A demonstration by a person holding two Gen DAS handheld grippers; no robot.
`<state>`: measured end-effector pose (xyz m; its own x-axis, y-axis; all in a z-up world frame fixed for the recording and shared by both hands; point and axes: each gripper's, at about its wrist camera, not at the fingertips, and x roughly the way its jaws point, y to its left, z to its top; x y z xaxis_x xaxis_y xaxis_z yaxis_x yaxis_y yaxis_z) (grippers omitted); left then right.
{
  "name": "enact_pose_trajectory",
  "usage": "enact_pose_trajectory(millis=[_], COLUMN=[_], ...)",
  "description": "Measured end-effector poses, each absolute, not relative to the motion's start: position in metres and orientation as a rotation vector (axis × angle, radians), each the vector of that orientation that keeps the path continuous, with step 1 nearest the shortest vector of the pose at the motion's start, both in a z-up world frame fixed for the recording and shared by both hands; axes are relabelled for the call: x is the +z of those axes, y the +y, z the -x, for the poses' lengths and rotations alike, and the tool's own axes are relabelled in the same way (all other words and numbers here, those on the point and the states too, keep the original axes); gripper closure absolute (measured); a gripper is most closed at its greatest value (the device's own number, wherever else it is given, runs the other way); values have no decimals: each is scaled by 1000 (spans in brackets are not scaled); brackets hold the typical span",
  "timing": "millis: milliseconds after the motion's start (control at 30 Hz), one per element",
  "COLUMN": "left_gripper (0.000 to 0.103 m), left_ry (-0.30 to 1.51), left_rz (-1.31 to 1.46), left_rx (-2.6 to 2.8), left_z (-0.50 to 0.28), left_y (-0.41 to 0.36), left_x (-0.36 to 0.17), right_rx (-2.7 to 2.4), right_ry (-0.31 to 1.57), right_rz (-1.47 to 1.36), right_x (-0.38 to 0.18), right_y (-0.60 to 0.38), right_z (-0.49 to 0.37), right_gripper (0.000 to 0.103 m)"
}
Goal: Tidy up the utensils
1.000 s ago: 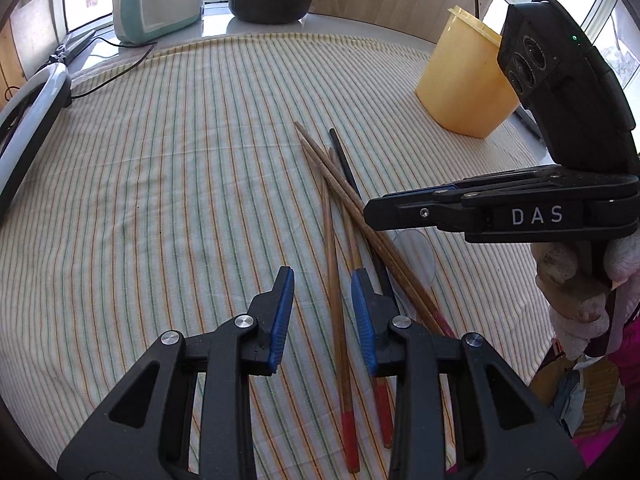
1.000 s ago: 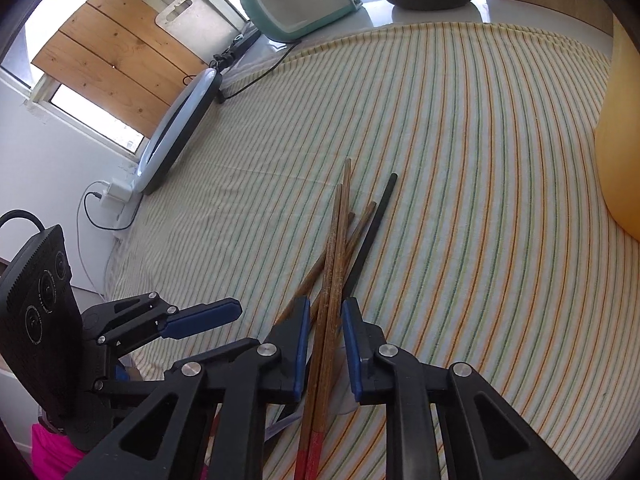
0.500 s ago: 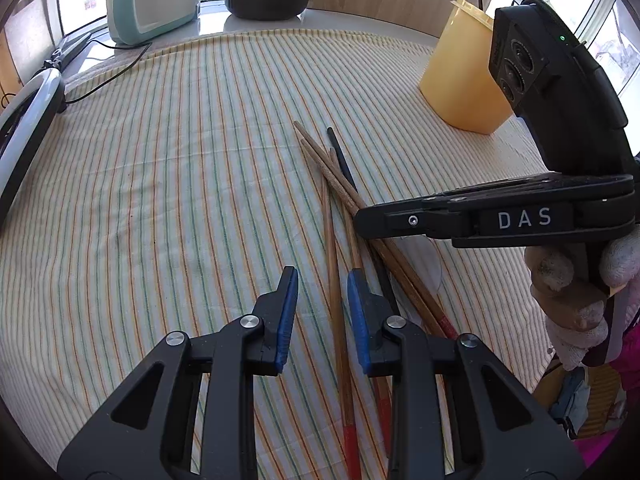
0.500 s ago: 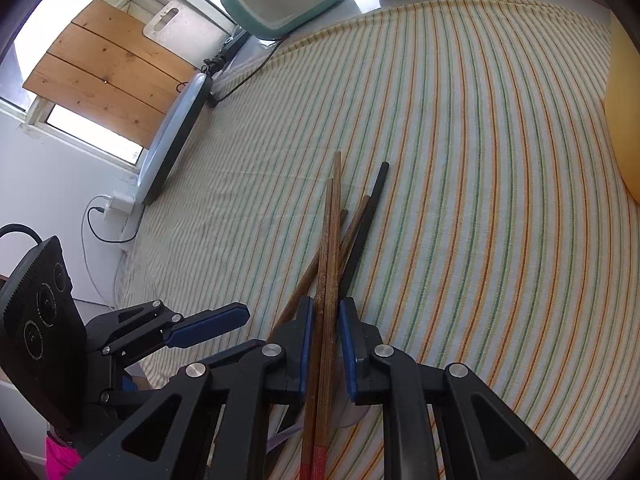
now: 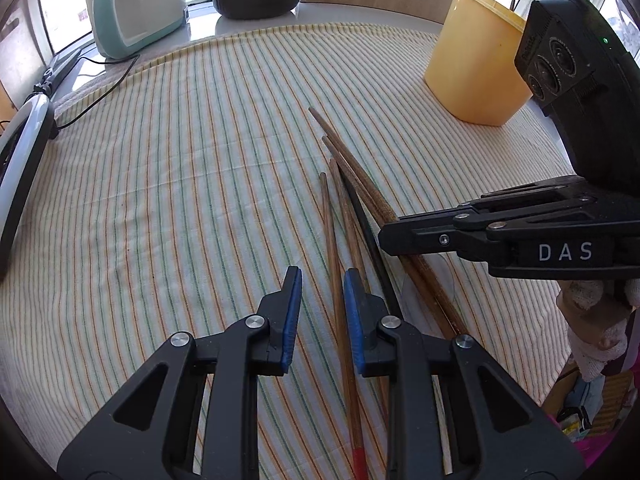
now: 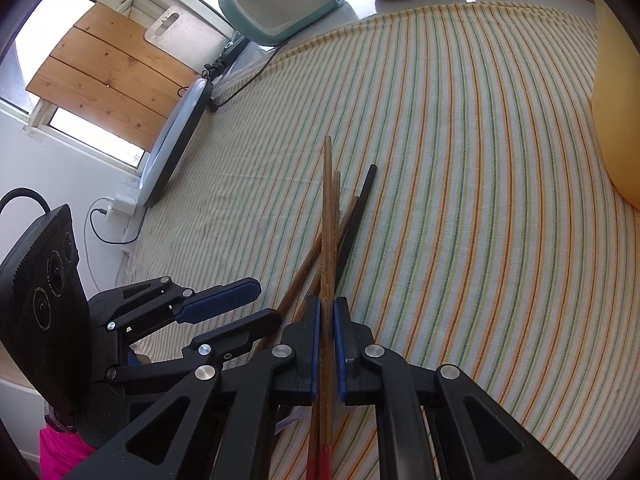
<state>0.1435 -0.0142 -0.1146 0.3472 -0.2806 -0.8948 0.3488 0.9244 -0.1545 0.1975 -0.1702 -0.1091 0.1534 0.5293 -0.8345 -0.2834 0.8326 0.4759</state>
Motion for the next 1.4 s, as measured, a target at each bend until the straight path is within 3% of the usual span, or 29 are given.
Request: enact_pose_trajectory(millis=[233,867,967,1333,1400], left_gripper=[92,92,94,96,96], left_ry=[1147,1166,1154,1153,1149], left_rz=[-80,-131,-147,-130,-128], left_rx=[-380,-383,-377,-373,-373], left_z=[-152,-153,-152,-154,-153], left_y=[-14,-27,-28,-13,-13], left_x=[-116,-118,-119,-119,-119], right_rx=[583,584,578,593,588], right_ry=[1299,1312,1311,1307,1298], right_rz=[-248,-313,-316,-326,-308], right_x=[-112,-114,-113,-110,-107], right_y=[-178,-195,-199,-207,-208], right_z=[-199,-200,-199,-198,-196], right_gripper=[97,92,87,91,83])
